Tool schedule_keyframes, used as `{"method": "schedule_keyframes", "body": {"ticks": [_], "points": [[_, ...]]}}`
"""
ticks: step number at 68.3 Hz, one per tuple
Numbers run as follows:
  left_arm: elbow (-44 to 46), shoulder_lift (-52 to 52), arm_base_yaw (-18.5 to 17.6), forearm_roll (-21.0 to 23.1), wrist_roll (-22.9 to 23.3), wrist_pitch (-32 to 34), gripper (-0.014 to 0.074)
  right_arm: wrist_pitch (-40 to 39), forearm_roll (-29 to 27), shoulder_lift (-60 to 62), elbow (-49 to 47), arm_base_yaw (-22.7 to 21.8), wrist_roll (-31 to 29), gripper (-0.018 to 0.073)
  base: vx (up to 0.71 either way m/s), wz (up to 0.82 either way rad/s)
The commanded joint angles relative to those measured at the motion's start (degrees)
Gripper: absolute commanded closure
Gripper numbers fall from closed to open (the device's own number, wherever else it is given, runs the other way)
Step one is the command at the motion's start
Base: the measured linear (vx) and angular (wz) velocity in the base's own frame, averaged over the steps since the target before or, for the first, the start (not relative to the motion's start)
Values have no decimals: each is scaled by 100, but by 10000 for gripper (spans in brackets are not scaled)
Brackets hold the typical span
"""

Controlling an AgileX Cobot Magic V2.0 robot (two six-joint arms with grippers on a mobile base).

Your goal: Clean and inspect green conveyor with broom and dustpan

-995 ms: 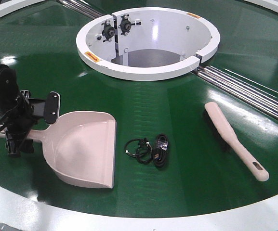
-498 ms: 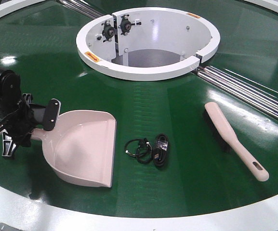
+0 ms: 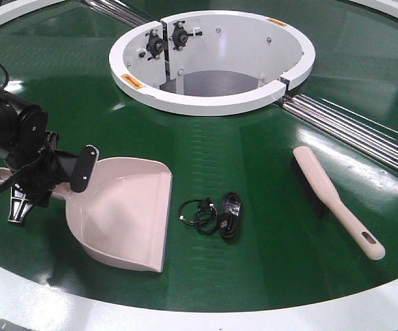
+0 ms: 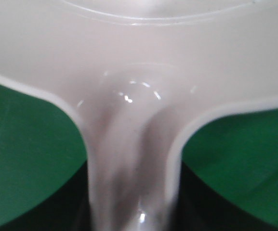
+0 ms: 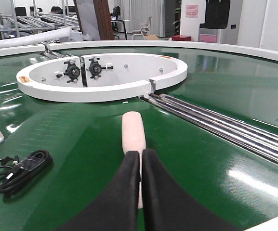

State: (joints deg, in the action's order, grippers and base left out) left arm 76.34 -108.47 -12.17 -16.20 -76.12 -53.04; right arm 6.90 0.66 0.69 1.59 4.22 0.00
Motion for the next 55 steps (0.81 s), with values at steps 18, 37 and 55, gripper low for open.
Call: {"method": "schedule_keyframes", "body": {"ticks": [18, 37, 55], "points": [[141, 364, -124, 60, -168, -191, 602, -445, 35, 56, 19, -12, 0, 568, 0, 0], [141, 364, -124, 60, -168, -191, 602, -445, 35, 56, 19, -12, 0, 568, 0, 0], [141, 364, -124, 60, -168, -191, 602, -445, 35, 56, 19, -12, 0, 568, 0, 0]]}}
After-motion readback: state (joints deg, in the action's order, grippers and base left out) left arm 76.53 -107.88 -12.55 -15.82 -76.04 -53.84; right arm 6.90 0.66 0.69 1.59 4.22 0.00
